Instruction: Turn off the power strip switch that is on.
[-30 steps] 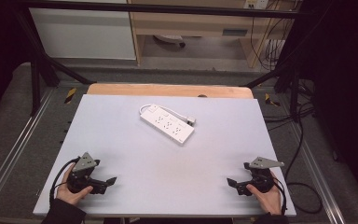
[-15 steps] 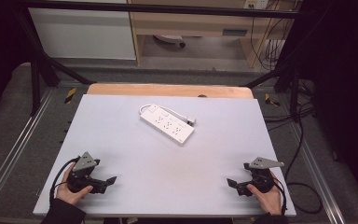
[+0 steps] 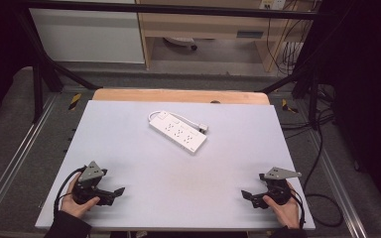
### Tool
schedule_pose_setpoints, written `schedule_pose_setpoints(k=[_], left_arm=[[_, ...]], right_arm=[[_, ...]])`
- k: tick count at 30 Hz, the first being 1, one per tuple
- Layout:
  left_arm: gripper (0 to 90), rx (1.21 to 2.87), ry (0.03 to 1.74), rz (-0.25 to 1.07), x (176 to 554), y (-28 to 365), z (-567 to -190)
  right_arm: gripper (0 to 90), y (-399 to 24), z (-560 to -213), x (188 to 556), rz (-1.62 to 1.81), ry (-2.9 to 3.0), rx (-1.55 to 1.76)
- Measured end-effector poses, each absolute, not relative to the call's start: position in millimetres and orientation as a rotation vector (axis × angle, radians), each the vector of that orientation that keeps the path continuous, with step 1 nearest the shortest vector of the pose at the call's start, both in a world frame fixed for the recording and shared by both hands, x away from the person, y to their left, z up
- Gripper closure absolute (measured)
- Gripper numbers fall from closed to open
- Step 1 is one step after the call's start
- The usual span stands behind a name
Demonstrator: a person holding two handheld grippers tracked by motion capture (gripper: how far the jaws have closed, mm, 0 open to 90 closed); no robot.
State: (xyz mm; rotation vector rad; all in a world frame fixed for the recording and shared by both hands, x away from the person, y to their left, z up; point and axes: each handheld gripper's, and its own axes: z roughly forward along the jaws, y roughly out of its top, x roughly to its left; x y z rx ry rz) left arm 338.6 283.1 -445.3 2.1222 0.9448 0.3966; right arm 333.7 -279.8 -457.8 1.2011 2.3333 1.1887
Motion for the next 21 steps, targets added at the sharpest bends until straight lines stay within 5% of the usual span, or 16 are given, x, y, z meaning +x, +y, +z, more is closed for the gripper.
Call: schedule_pose_setpoints(k=[21], left_arm=[[4.1,2.130,0.933,0.399,340.9,274.2,-439.8]], right_arm=[[0.7,-280.6,-457.5,333.9,1.188,2.326,1.203]])
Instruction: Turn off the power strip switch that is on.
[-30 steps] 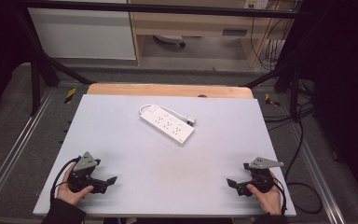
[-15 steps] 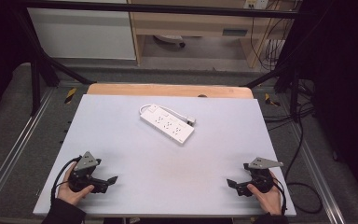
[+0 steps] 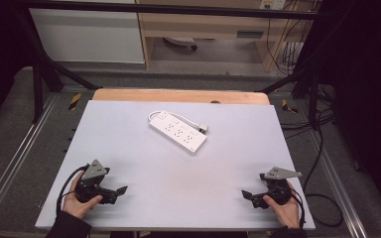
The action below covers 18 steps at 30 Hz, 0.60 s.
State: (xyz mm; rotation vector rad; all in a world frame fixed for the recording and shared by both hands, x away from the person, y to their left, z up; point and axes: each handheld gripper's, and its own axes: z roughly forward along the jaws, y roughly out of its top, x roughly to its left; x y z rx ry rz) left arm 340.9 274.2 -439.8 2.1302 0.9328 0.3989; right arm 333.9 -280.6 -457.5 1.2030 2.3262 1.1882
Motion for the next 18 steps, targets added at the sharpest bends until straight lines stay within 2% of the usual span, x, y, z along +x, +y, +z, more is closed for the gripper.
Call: schedule_pose_setpoints(k=[18], left_arm=[[4.3,2.139,0.922,0.398,344.9,261.3,-434.1]], right_arm=[[0.7,-280.4,-457.5,333.9,1.175,2.332,1.205]])
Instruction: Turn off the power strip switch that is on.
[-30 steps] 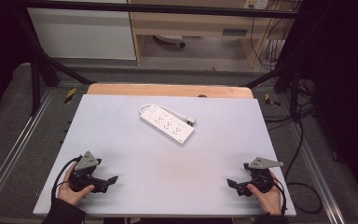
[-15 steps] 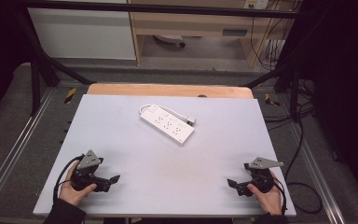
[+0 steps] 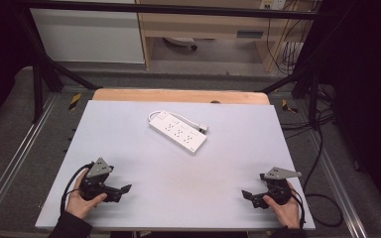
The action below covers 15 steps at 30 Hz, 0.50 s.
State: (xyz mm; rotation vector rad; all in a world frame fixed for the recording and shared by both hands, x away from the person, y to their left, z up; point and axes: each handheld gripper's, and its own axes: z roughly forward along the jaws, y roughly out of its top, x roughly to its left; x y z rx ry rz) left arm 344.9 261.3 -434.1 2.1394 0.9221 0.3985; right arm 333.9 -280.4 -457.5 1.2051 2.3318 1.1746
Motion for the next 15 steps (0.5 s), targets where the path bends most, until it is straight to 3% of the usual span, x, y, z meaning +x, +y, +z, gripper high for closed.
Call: schedule_pose_setpoints(k=[15], left_arm=[[4.4,2.145,0.911,0.402,347.6,248.6,-427.4]], right_arm=[[0.7,-280.6,-457.1,333.6,1.175,2.324,1.208]])
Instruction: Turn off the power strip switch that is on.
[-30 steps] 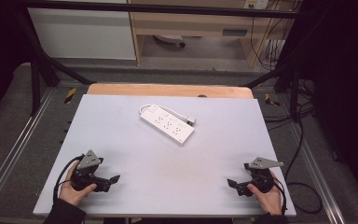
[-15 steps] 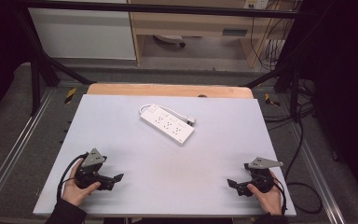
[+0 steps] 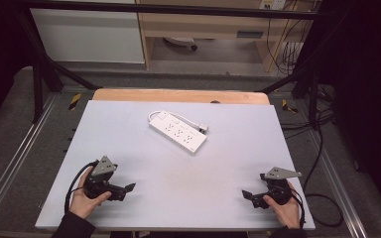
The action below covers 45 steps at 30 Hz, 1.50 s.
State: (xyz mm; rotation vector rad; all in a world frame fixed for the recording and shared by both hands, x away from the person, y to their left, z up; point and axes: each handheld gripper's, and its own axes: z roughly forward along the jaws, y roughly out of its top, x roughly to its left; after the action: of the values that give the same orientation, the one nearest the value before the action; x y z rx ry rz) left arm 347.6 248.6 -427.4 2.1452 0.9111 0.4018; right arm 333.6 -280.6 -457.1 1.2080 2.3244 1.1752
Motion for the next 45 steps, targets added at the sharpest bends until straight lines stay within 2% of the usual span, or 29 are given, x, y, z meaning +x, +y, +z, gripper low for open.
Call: schedule_pose_setpoints(k=[45], left_arm=[[4.5,2.159,0.887,0.400,378.6,207.9,-414.3]], right_arm=[[0.8,-279.7,-457.4,333.5,1.167,2.326,1.207]])
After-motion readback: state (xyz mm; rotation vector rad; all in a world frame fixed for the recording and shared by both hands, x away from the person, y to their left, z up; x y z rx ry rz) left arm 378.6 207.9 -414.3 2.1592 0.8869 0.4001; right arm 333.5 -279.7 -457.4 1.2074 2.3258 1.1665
